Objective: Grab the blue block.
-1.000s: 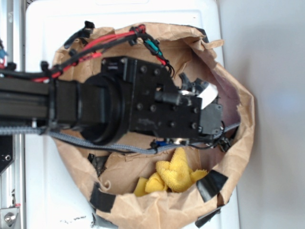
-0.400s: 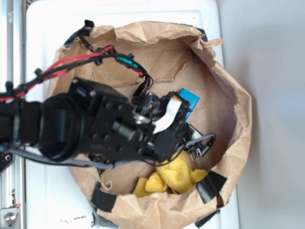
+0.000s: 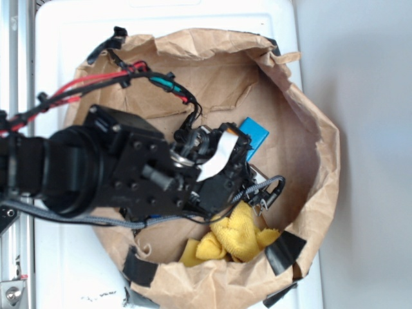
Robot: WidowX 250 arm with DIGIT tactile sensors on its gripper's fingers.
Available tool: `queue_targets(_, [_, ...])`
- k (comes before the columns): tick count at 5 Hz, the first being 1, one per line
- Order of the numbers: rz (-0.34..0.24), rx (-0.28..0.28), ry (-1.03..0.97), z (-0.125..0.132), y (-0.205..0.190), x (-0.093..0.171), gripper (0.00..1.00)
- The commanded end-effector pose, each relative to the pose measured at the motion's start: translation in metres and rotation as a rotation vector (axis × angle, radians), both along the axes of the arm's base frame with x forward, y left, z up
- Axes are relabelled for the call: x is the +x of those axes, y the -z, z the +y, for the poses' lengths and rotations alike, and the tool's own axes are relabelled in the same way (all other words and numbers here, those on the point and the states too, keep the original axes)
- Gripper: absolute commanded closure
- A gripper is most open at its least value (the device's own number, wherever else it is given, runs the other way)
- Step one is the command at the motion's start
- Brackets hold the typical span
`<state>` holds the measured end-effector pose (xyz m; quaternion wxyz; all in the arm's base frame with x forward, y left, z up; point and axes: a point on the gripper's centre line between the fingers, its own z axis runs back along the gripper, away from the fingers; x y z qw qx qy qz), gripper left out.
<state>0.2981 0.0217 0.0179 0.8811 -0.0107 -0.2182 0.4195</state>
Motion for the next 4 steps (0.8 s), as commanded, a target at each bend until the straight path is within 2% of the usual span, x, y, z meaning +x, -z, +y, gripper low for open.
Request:
queue_targets(1, [0.012,-0.048,-0.033,0.009,-0.011,-0.014,1.0])
queue_targets(2, [0.078,-0.072,-0.057,0.013,-0.062,-0.019,1.0])
queue_targets(3, [0.178,-0.078,-0.045,0.016,-0.101,-0.021,1.0])
queue_targets(4, [0.2,-0.045,-0.039,0.015,-0.121,-0.024,1.0])
